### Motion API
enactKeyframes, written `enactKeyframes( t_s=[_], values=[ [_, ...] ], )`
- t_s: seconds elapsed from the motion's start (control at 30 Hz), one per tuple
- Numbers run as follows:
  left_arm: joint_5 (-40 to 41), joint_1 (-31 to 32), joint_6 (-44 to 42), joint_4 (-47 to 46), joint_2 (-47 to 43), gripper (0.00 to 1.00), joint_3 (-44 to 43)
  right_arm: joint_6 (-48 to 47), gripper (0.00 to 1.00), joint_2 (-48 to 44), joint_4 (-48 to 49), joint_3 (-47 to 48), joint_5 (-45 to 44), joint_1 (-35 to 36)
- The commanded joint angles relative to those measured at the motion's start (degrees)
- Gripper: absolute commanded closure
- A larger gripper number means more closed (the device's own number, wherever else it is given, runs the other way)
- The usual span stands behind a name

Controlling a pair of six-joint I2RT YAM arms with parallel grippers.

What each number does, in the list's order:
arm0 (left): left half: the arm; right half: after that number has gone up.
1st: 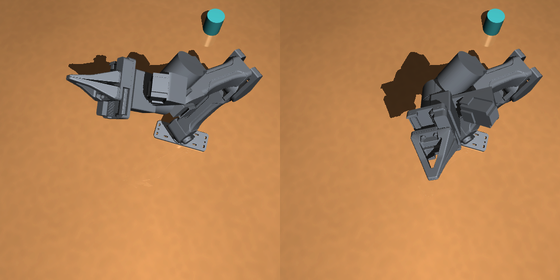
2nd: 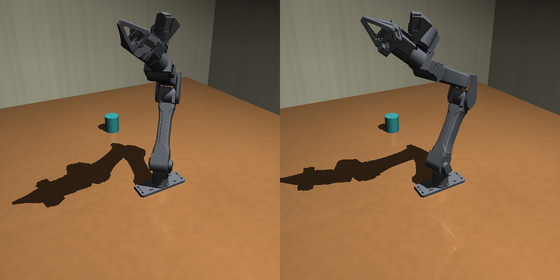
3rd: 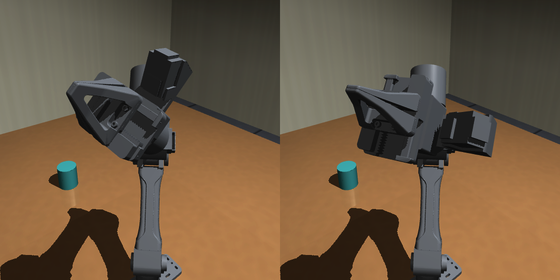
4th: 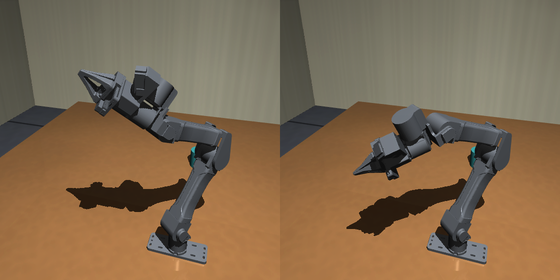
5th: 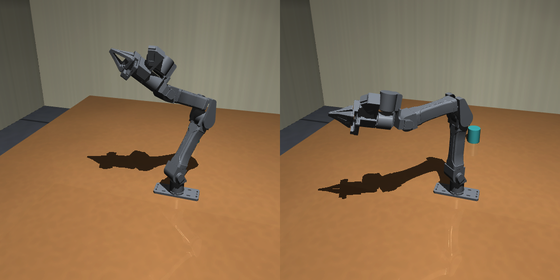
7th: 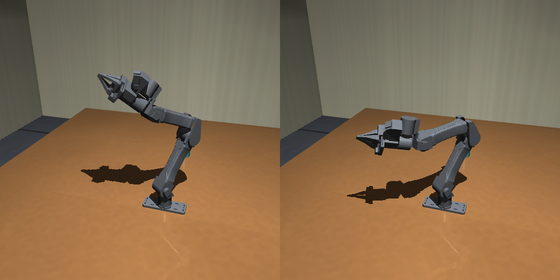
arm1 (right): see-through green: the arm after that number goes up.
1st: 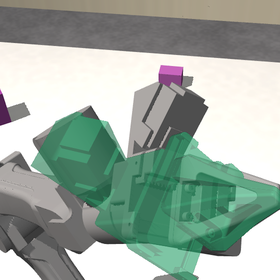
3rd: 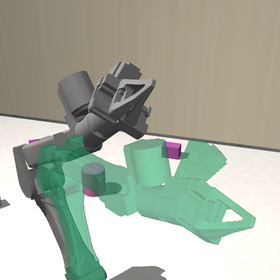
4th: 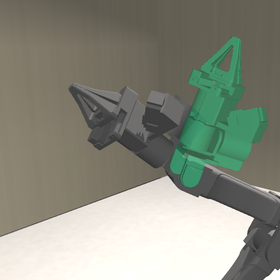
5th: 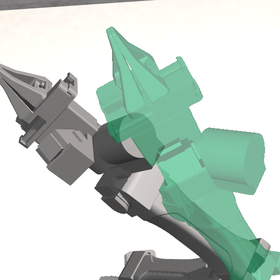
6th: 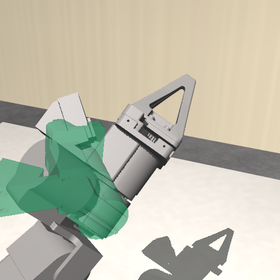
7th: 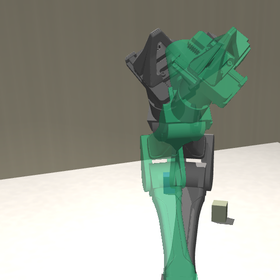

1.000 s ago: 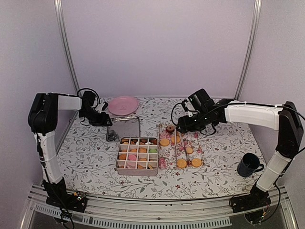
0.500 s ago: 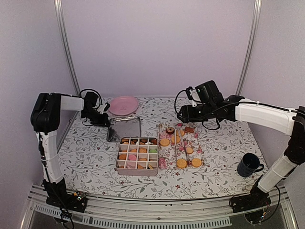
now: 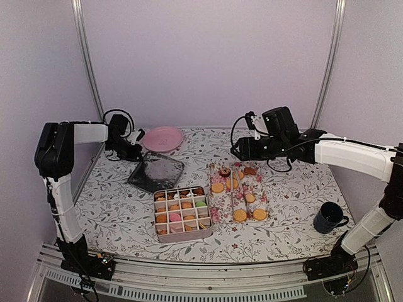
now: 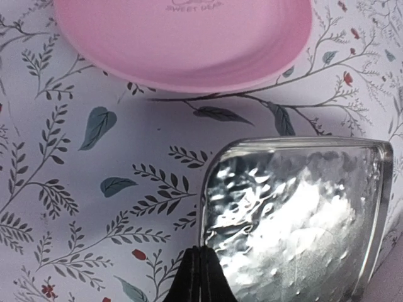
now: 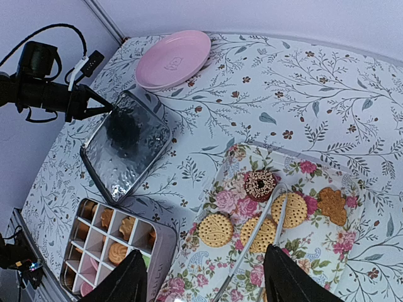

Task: Pack the cookies
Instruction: Pick up the box lid from the center of the board, then pass from the left arm to the right

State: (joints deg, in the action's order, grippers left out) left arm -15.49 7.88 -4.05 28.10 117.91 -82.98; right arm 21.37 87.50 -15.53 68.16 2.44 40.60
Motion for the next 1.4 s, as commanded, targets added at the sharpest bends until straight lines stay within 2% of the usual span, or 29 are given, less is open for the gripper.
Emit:
enactKeyframes(
  t_s=[0.0, 0.1, 0.2, 0.37, 0.47, 0.67, 0.97, 1.2, 1.37],
  values=[
    [1.7, 1.1, -4.6, 1.0, -6.9, 1.00, -2.9, -1.6, 0.35, -1.0, 5.4, -0.2, 1.8, 1.4],
    [1.6, 1.7, -7.3, 2.5, -9.6, 1.00, -7.4, -2.3, 0.33, 0.1, 8.0, 0.6, 3.9, 2.2],
    [0.5, 3.1, -11.0, 5.5, -12.7, 1.00, -13.1, -3.9, 0.25, 2.1, 9.6, 3.7, 8.2, 3.0],
    [-0.3, 7.1, -19.1, 12.9, -18.8, 1.00, -18.4, -11.7, 0.16, 7.5, 10.5, 11.9, 21.3, 3.5],
    [1.5, 11.0, -24.7, 13.9, -23.3, 1.00, -16.7, -16.9, 0.15, 11.1, 7.3, 18.5, 26.8, 3.7],
    [5.5, 18.7, -32.4, 11.6, -31.7, 1.00, -9.3, -22.8, 0.15, 17.4, 1.4, 28.2, 30.9, 5.7],
    [10.3, 26.1, -39.1, 7.7, -38.1, 1.00, -2.2, -24.9, 0.23, 19.7, 1.5, 27.6, 29.7, 9.8],
    [10.1, 28.2, -40.0, 7.3, -39.5, 1.00, -1.5, -25.8, 0.37, 20.6, 2.0, 27.1, 25.3, 11.1],
    [10.7, 29.1, -40.8, 7.8, -41.3, 1.00, 0.7, -26.3, 0.38, 17.3, 2.7, 23.8, 20.9, 11.0]
  ],
)
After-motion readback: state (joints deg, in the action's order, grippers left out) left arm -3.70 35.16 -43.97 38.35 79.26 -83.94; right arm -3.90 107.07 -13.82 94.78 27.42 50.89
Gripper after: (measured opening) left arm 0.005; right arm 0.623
